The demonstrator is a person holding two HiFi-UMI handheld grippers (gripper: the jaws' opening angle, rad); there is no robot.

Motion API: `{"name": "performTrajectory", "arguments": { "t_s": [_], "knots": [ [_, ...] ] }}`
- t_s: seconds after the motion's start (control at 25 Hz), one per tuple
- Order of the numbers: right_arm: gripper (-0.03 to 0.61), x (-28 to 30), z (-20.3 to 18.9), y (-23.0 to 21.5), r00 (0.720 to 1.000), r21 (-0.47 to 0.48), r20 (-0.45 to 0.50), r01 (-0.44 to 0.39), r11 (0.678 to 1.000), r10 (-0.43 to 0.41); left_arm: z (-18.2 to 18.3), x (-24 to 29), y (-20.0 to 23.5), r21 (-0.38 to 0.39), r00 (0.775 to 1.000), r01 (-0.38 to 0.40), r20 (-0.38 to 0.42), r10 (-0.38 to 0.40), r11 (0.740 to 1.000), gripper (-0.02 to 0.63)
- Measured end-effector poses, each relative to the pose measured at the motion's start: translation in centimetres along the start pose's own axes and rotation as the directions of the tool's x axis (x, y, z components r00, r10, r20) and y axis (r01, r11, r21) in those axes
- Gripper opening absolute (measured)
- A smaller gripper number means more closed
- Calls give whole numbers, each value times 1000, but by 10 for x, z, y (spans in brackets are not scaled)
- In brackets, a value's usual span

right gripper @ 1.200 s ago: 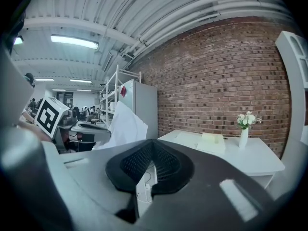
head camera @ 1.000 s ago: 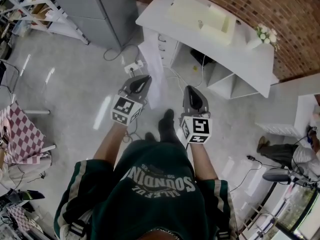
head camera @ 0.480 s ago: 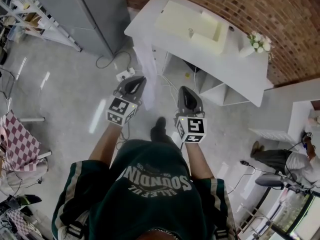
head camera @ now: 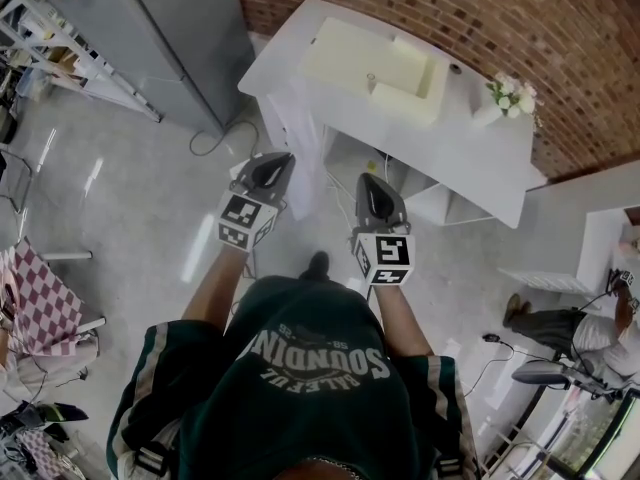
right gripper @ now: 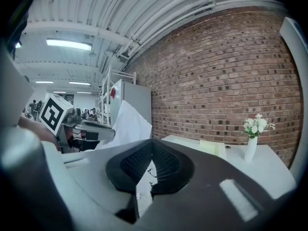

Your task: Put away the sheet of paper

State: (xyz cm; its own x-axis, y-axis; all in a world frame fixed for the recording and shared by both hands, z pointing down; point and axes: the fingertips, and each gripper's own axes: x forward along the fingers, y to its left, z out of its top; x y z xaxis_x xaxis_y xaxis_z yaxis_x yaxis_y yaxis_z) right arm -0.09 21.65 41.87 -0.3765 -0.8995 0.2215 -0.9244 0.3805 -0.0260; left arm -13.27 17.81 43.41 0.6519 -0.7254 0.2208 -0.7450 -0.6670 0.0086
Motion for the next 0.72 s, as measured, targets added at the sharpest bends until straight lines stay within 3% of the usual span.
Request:
{"name": "performTrajectory", "arguments": {
  "t_s": [0.36, 0.72],
  "knots": [
    [0, 22, 5, -49, 1000, 7, 7, -20, 1000, 20, 14, 56, -1, 8, 1000, -6, -3, 6, 1000, 11],
    [0, 28, 2, -70, 1000, 43, 3, -5, 999, 4, 17, 74, 0, -3, 1000, -6, -3, 6, 1000, 11]
  ]
}}
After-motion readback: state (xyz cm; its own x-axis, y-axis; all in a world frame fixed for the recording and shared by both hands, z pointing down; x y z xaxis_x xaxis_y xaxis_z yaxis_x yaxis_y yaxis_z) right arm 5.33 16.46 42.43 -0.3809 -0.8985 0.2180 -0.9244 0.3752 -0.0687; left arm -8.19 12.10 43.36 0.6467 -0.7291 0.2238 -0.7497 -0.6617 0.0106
